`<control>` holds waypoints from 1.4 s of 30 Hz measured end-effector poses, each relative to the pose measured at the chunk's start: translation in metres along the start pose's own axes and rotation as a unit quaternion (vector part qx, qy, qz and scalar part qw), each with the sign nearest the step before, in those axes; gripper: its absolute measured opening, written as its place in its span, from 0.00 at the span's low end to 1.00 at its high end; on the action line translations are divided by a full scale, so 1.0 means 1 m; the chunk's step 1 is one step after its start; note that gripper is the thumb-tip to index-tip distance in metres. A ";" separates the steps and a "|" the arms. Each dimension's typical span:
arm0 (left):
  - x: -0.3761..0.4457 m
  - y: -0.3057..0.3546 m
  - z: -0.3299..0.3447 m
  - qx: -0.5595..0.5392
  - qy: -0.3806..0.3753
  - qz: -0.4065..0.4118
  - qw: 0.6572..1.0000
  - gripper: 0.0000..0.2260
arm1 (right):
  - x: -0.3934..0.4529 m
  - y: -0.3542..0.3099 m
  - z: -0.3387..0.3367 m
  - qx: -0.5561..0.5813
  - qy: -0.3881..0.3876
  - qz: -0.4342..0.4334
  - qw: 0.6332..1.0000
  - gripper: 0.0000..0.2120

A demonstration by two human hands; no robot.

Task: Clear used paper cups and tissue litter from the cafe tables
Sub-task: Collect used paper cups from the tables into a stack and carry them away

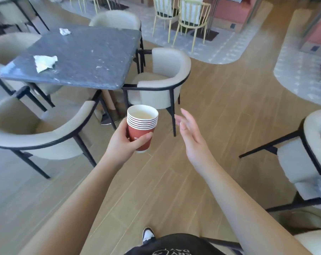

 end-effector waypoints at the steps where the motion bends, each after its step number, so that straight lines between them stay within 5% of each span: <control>1: 0.005 0.000 -0.007 0.000 0.005 0.003 1.000 0.39 | 0.004 -0.001 0.009 0.009 -0.003 0.001 1.000 0.27; 19: 0.096 -0.017 0.019 0.005 0.030 -0.003 1.000 0.38 | 0.117 0.006 0.036 0.014 -0.035 -0.003 0.999 0.27; 42: 0.298 0.038 0.300 -0.003 -0.083 0.005 0.997 0.30 | 0.365 0.044 -0.167 0.054 0.071 0.002 0.996 0.30</control>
Point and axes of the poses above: each hand's wrist, its own x-axis towards the middle knuckle, its own z-axis out of the palm, y = z × x, the point moved 4 cm from there along x, towards the middle knuckle, and after that the axes turned 13 degrees about y, right-handed, at the moved point
